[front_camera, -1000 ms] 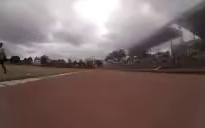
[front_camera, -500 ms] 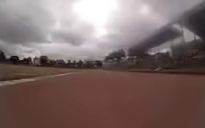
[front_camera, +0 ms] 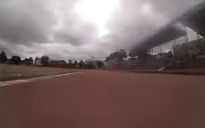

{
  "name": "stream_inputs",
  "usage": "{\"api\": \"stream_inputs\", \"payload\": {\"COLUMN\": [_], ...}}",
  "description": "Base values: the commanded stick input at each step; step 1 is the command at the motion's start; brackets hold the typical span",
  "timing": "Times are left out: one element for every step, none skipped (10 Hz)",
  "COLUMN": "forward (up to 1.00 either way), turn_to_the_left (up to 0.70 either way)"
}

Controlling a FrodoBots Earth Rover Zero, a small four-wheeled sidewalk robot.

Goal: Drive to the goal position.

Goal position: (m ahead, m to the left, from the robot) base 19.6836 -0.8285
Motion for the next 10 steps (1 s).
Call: {"api": "stream_inputs", "payload": {"forward": [1.0,1.0,1.0,1.0,1.0,1.0,1.0,1.0,1.0,1.0], "turn_to_the_left": [0.0,0.0,0.0,0.0,0.0,0.0,0.0,0.0,0.0,0.0]}}
